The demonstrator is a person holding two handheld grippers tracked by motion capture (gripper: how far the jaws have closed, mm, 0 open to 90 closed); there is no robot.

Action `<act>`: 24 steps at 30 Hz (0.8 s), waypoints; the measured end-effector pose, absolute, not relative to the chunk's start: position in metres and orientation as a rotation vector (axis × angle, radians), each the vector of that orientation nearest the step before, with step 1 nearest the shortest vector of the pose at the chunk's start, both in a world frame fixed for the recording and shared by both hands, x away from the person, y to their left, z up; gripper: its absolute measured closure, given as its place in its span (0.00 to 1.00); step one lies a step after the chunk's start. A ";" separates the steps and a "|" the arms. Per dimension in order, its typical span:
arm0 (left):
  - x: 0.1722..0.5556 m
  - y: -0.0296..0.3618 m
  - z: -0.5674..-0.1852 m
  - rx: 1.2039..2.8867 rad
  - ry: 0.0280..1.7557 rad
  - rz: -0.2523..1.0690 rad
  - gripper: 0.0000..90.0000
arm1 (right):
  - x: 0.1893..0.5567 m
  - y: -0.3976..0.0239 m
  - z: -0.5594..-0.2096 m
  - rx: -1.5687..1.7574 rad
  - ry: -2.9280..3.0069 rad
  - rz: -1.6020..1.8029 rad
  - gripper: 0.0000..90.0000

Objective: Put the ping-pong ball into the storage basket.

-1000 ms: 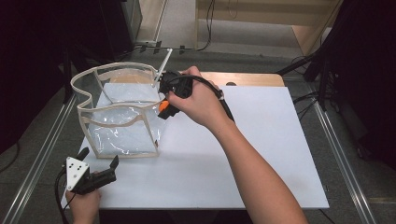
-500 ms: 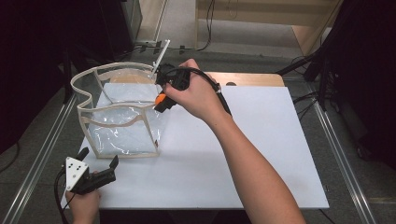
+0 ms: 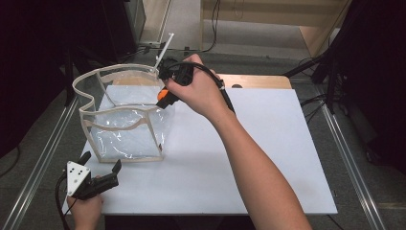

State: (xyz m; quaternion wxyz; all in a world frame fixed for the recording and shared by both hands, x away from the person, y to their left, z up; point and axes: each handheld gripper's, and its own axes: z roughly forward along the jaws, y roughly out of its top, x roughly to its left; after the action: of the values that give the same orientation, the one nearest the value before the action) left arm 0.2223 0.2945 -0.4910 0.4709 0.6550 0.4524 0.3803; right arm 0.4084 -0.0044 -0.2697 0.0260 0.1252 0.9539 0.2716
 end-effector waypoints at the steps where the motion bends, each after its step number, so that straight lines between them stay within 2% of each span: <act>1: 0.222 0.294 -0.491 1.605 1.108 0.931 0.00 | 0.410 -0.005 -0.269 0.392 2.946 0.851 0.53; 24: 0.222 0.293 -0.491 1.613 1.101 0.943 0.00 | 0.433 0.007 -0.272 0.441 2.896 0.851 0.53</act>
State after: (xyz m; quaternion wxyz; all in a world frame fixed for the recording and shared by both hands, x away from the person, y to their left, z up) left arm 0.2220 0.2929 -0.4913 0.4673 0.6576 0.4489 0.3843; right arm 0.4333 0.0068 -0.2719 0.0456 0.1446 0.9483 0.2787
